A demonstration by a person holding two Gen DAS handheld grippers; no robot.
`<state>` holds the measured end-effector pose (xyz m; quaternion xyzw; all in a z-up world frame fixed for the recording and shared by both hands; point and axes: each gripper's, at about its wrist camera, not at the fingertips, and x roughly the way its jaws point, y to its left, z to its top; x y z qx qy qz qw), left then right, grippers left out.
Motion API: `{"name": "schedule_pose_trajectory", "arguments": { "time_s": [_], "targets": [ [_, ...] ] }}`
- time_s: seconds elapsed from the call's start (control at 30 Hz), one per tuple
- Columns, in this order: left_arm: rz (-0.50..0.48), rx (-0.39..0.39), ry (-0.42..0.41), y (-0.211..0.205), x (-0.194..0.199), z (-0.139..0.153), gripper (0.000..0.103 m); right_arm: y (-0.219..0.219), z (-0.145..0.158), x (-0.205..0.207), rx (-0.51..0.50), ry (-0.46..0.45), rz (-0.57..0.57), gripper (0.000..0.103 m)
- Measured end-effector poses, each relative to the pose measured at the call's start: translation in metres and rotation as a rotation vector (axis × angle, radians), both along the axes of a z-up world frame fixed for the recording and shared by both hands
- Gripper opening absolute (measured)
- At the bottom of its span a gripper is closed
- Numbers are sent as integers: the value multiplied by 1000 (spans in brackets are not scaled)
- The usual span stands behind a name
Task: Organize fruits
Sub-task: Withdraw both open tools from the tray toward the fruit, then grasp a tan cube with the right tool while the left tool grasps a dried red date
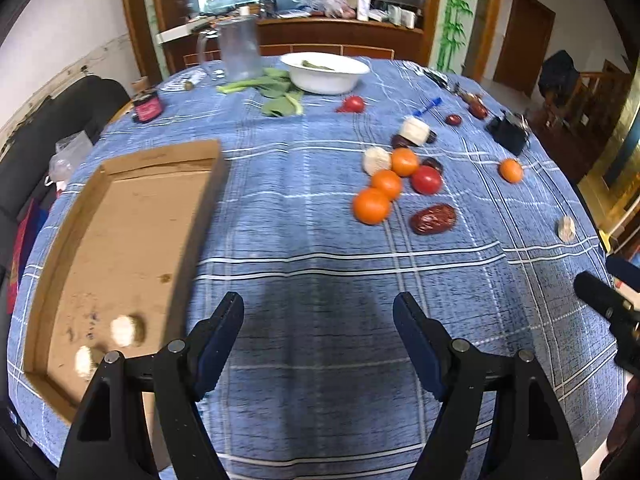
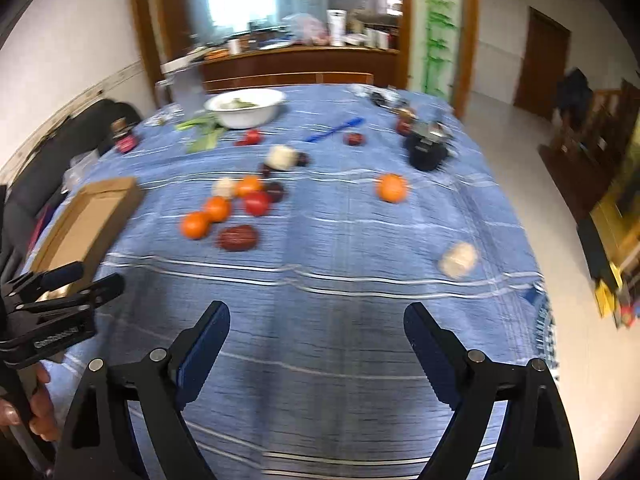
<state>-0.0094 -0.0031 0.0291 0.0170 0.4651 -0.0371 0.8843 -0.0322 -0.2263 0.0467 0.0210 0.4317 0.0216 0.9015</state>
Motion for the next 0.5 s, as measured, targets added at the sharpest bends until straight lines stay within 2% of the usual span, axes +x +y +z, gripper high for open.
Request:
{"name": "schedule_pose_trajectory", "arguments": {
  "time_s": [0.3,0.5],
  "targets": [
    [-4,13,24,-21,18,-7,76,-89,-12,24,-50,-18,-105,91],
    [-19,11,63,-40,35,-16,76,-106,-37,59,-71,33,-84,91]
  ]
}}
